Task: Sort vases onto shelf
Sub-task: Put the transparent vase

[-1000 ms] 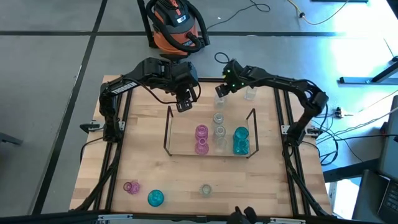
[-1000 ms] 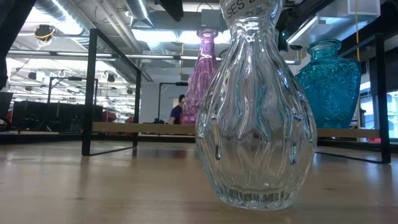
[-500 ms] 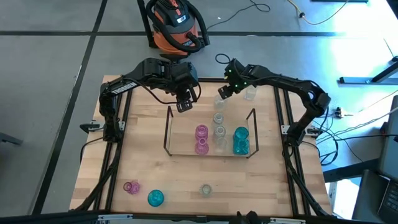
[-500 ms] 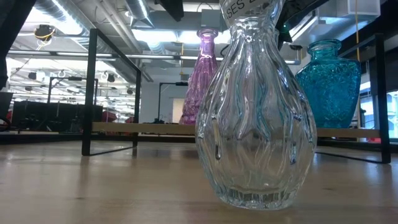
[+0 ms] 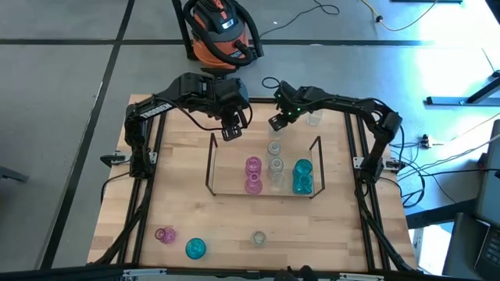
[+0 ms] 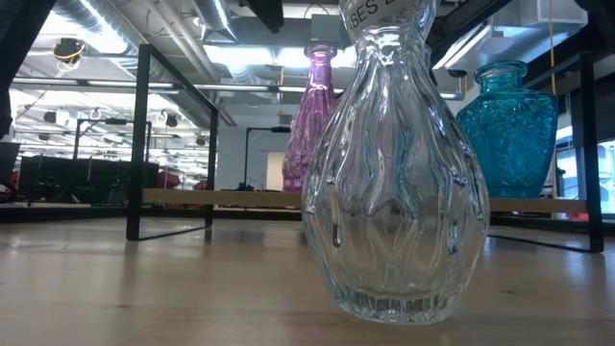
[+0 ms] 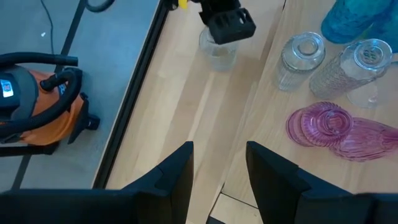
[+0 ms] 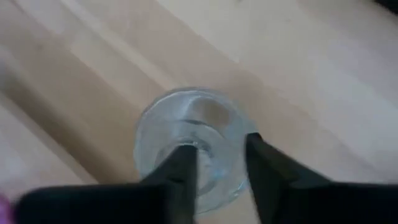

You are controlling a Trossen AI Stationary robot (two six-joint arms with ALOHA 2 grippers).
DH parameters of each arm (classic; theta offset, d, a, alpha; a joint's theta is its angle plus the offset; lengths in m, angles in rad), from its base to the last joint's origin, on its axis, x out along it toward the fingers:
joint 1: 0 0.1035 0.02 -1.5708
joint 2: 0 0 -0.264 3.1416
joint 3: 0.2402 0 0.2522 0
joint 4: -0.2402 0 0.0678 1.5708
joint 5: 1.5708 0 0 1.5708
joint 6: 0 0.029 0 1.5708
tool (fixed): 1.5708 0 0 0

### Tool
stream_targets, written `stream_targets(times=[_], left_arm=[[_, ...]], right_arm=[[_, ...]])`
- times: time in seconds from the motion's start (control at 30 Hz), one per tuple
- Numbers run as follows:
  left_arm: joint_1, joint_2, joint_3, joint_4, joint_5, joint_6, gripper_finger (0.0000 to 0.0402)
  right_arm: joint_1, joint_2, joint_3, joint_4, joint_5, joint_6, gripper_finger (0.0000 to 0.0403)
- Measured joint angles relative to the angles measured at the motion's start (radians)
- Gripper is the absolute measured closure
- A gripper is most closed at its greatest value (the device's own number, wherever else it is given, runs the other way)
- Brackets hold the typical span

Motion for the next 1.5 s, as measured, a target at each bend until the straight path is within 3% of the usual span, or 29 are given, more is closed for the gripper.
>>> stream_targets(times=[0.07,0.13,0.4,0.53,0.9,1.13,1.37,1.5], left_arm=[[-0.005,0.000,0.000,0.000,-0.001,0.000,0.0262],[-0.007,0.000,0.000,0.000,-0.002,-0.001,0.0262],[-0.002,-0.004,0.000,-0.011,-0.029,0.007,0.0262],[0.014,-0.068,0.000,-0.011,-0.031,0.007,0.0262],[0.102,-0.373,0.002,-0.012,-0.082,-0.127,0.0262],[0.106,-0.461,0.001,-0.011,-0.113,-0.209,0.0262],[0.106,-0.463,-0.006,-0.010,-0.113,-0.229,0.0262],[0.106,-0.465,-0.068,-0.010,-0.111,-0.229,0.0262]], right_arm=[[0.000,-0.003,0.010,-0.001,-0.026,-0.021,0.0365],[0.002,-0.006,0.032,-0.023,-0.037,-0.065,0.0385],[0.107,-0.009,0.311,-0.123,-0.024,-0.202,0.0391],[0.177,0.011,0.473,-0.170,-0.032,-0.241,0.0391],[0.291,0.311,1.002,-0.513,-0.031,-0.318,0.0391],[0.319,0.369,0.976,-0.531,-0.058,-0.338,0.0391],[0.356,0.376,0.977,-0.430,-0.083,-0.380,0.0391],[0.371,0.395,0.975,-0.430,-0.085,-0.382,0.0391]])
